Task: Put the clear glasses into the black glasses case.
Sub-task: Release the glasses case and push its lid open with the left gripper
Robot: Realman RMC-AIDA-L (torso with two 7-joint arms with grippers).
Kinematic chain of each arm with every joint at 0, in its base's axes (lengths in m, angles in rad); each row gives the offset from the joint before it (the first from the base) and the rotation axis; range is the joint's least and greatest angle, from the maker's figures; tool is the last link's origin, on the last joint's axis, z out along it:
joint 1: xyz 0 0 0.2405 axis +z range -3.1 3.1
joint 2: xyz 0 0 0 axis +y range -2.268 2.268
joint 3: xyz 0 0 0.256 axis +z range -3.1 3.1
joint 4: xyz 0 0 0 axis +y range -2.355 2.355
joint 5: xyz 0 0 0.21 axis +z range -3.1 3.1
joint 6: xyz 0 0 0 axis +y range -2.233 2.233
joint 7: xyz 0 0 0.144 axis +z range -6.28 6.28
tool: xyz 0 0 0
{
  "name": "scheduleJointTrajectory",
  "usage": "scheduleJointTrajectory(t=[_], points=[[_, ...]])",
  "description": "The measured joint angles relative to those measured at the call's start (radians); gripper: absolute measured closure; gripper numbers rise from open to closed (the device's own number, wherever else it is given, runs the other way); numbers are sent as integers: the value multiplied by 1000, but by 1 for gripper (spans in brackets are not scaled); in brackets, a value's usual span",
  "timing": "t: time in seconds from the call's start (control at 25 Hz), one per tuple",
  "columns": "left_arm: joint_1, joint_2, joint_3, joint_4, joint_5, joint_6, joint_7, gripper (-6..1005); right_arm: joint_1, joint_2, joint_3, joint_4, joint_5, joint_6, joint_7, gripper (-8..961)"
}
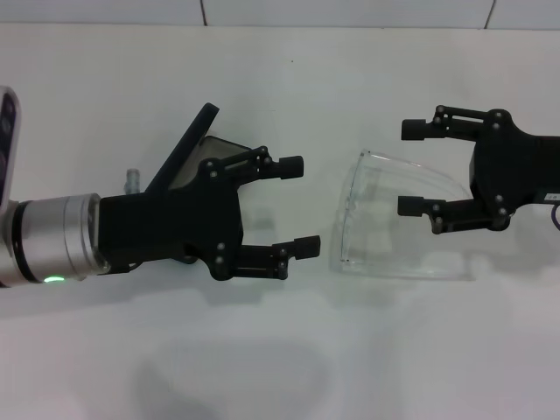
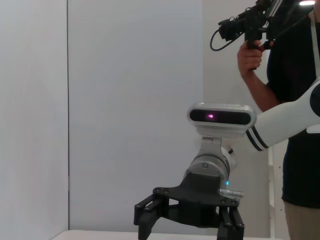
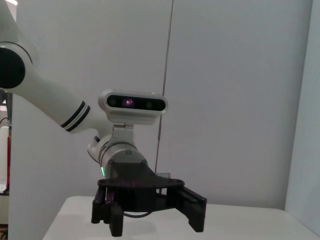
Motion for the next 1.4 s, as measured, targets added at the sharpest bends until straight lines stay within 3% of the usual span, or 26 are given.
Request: scheduleJointTrajectory(t=[0.64, 0.76, 0.84, 1.0, 1.12, 1.24, 1.4], points=[[15, -4, -20, 1, -7, -4, -16, 110, -4, 14, -14, -3, -13, -10, -19, 132], [14, 0, -79, 38, 3, -9, -106, 110, -5, 14, -14, -3, -13, -9, -19, 132], [12, 16, -115, 95, 24, -35, -237, 111, -6, 14, -14, -3, -13, -13, -19, 132], [25, 35, -151, 255, 115, -191, -486, 111, -8, 13, -14, -3, -13, -15, -19, 132], [36, 25, -175, 389, 287, -364, -701, 112, -9, 11, -14, -3, -13, -15, -19, 132], [36, 1, -178, 479, 469, -446, -846, 112, -9, 12, -13, -4, -21, -10, -19, 132], [33, -57, -178, 574, 703, -519, -969, 118, -9, 12, -12, -6, -25, -5, -21, 132]])
